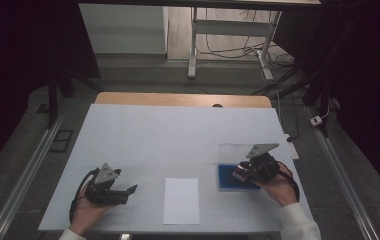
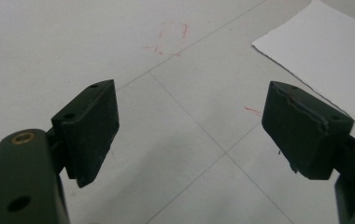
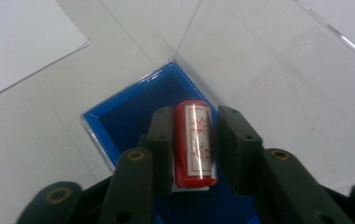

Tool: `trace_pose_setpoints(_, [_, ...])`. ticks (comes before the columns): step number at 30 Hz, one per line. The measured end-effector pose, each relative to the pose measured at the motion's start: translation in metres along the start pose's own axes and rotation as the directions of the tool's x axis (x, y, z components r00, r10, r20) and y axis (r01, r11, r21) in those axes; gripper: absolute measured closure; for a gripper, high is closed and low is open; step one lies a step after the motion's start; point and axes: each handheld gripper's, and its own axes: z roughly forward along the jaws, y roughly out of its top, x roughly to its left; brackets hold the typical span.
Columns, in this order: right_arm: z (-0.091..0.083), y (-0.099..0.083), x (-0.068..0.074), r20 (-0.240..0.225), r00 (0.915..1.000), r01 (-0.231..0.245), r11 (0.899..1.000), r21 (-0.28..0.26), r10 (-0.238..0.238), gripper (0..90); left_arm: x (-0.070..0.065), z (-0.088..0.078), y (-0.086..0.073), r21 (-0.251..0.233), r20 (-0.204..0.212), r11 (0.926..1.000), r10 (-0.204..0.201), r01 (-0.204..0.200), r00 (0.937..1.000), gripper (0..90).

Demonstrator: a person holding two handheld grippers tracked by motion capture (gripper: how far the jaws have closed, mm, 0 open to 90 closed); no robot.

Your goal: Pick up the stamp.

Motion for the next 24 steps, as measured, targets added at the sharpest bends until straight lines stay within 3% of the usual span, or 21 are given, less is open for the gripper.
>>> trace_pose_setpoints(17, [0.000, 0.001, 0.003, 0.007, 0.9999, 0.009, 1.000, 0.007, -0.010, 70.5, 0.000, 0.000, 0.000, 0.001, 0.000, 1.0000, 0.000, 0.000, 1.0000, 19.7])
trace_pose_setpoints(24, [-0.012, 0.003, 0.003, 0.003, 1.0000, 0.002, 0.999, -0.052, -0.001, 70.6, 0.000, 0.000, 0.000, 0.000, 0.001, 1.0000, -0.001, 0.001, 1.0000, 19.9])
